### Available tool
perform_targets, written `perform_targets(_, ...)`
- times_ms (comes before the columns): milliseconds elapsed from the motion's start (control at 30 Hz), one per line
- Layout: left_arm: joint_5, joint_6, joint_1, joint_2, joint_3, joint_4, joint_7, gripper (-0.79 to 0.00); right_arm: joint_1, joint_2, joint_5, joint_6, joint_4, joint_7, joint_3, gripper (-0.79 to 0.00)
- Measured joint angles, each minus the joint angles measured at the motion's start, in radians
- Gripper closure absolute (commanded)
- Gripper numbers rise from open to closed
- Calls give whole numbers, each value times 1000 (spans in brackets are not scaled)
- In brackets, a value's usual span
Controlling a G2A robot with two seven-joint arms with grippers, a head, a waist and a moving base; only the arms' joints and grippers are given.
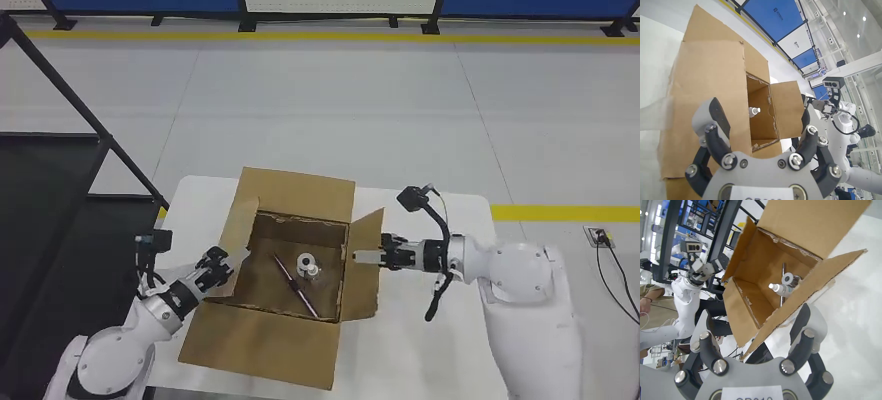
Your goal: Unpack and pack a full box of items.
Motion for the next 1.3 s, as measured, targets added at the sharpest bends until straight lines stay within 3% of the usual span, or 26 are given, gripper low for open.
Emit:
perform_targets(300,5,36,-39,-5,60,52,37,-785,63,-7,97,14,113,-121,-124,-785)
perform_targets(600,-14,67,-61,-11,88,98,88,-785,97,-15,137,-40,238,-238,-233,-785)
perform_targets(933,-27,101,-93,-20,128,141,159,-785,111,-20,-12,-78,302,-418,-340,-785)
perform_targets(1300,-22,114,-97,-24,139,146,189,-785,115,-15,-127,-53,300,-451,-404,-785)
